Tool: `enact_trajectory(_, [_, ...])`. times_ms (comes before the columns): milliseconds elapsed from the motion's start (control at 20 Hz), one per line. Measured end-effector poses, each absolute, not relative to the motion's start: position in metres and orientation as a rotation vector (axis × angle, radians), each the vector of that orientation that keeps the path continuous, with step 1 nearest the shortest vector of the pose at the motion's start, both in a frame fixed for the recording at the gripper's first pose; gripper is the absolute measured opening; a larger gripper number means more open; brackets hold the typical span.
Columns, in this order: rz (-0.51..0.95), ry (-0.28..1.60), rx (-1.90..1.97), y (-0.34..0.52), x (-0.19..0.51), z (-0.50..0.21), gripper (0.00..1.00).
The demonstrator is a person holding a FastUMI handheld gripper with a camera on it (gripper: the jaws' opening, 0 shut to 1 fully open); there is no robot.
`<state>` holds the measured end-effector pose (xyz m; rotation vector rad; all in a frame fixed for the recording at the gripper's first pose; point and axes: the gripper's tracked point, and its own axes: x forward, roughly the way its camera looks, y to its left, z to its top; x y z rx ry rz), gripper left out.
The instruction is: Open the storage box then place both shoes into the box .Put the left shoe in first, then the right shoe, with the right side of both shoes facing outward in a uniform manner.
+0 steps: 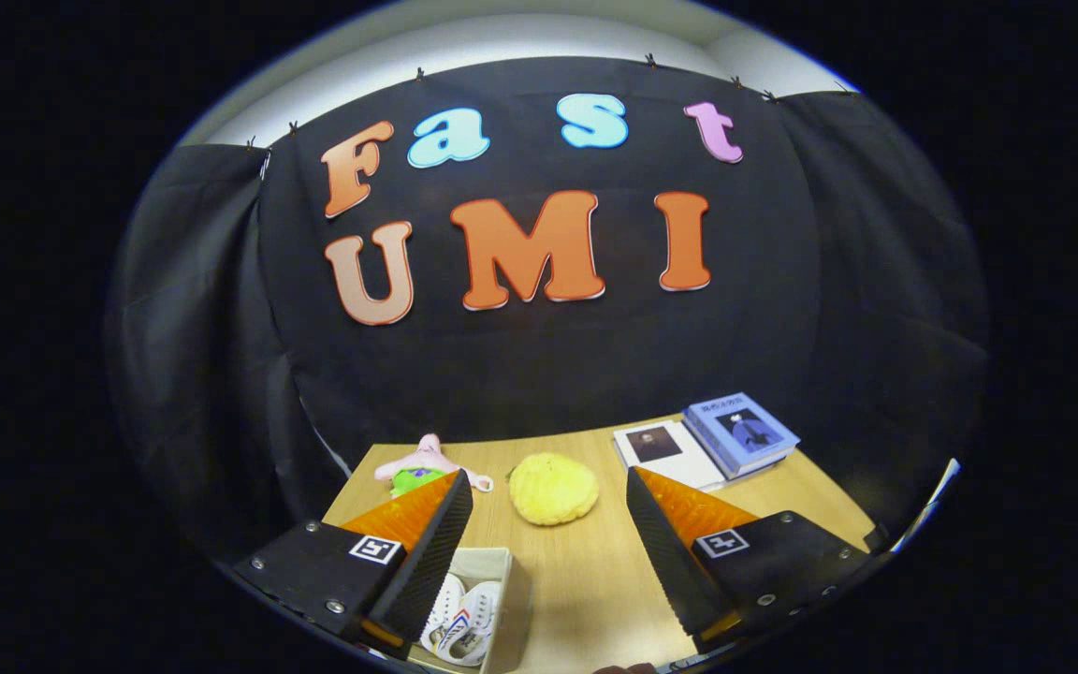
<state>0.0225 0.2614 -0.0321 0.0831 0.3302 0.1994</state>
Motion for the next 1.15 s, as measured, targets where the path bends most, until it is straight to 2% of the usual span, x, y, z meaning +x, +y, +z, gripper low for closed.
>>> enact_trajectory(500, [0.133,0.118,0.039,0.161,0.031,0.055,0.99])
enact_trajectory(1150, [0.098,0.078,0.082,0.101,0.038,0.060,0.99])
